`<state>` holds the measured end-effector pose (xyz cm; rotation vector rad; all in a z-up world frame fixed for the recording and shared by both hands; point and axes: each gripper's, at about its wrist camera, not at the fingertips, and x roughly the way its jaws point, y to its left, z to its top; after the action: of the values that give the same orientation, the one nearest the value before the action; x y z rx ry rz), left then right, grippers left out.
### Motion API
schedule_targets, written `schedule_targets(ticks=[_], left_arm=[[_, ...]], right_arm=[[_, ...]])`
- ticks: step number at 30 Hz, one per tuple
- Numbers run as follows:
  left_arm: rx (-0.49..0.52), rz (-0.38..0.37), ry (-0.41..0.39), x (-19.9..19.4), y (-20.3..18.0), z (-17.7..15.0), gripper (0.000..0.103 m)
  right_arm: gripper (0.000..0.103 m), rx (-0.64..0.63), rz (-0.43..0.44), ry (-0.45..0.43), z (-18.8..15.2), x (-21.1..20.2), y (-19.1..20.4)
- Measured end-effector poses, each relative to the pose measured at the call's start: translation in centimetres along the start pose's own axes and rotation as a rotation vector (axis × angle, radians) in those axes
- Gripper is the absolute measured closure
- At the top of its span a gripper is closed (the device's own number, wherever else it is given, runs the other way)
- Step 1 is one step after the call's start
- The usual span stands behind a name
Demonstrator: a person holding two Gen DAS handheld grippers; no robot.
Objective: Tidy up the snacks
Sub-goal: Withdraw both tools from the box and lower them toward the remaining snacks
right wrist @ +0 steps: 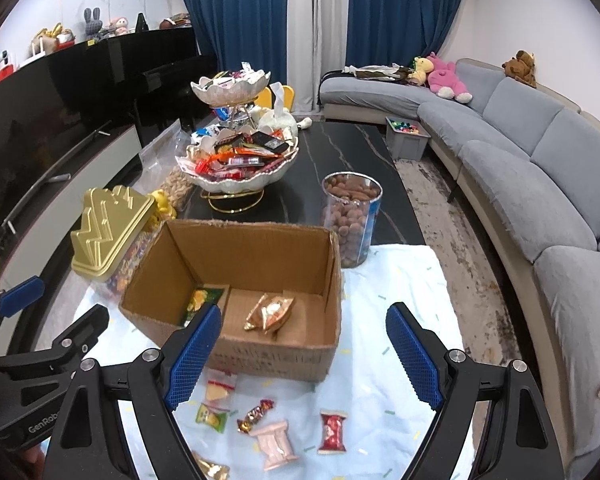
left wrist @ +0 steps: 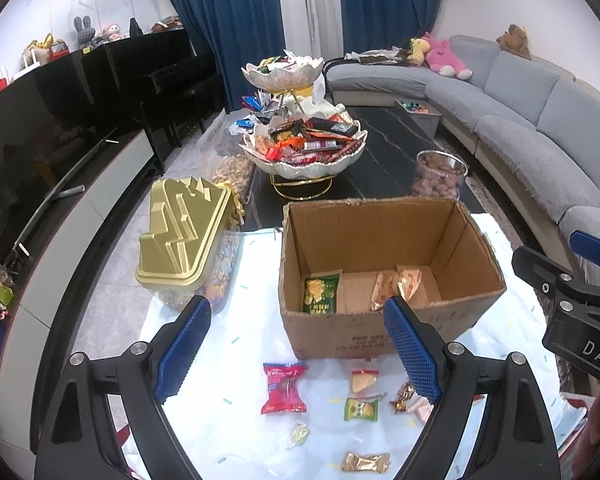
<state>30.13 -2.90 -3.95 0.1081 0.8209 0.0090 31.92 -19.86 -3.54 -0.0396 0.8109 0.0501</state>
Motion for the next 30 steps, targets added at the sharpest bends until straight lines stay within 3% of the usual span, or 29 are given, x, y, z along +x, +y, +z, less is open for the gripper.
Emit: schedule_targets(ticks=[17,30], left_arm=[[0.017,-0.01,0.046,-0.2,-1.0,-6.7,0.015],[0.039,-0.053,0.176,1.4,-2.8,-11.9,0.015]], right_arm=[[0.018,-0.034,0.012,0.032,-5.2,-0.4,0.4],[0.018,-0.122,0.051,0.118,-9.4,1.2,0.9]])
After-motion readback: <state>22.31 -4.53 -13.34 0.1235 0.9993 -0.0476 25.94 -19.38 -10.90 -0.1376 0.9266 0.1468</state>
